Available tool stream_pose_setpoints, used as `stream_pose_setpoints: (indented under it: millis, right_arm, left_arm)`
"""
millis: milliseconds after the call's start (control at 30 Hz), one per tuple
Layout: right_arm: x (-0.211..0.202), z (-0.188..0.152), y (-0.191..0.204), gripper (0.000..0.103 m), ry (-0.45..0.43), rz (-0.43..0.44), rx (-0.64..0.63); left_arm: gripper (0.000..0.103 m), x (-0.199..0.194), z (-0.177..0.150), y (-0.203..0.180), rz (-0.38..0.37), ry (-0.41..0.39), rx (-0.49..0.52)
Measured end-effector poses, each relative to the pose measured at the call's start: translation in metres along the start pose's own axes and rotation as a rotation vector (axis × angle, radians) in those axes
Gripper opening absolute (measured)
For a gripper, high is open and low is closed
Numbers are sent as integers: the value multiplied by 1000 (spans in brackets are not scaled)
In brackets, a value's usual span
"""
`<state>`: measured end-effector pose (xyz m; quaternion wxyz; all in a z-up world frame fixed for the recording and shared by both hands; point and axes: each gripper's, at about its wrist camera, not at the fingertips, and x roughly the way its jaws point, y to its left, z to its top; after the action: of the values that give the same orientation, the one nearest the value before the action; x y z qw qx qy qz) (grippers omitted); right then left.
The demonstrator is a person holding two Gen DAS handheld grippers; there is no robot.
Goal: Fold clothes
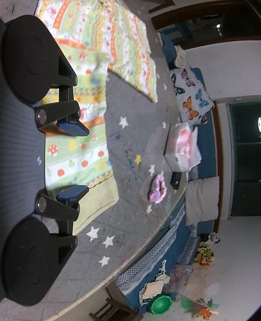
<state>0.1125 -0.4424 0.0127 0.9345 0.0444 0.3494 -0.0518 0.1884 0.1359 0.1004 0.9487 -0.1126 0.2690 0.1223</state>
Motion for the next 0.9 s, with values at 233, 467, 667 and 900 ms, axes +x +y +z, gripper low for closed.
stream_pose_setpoints:
  millis: [233, 467, 667, 900]
  right_arm:
    - [-23, 7, 33, 57, -27, 86, -76]
    - [-33, 5, 102, 57, 11, 268, -221]
    - [-50, -14, 180, 57, 57, 499, -413]
    - [-69, -40, 265, 60, 66, 671, -603]
  left_arm:
    - [11, -46, -43, 60, -7, 25, -45]
    - [11, -26, -68, 80, 32, 83, -15]
    - [11, -18, -81, 92, 51, 102, -1]
    - [11, -29, -79, 96, 46, 64, -8]
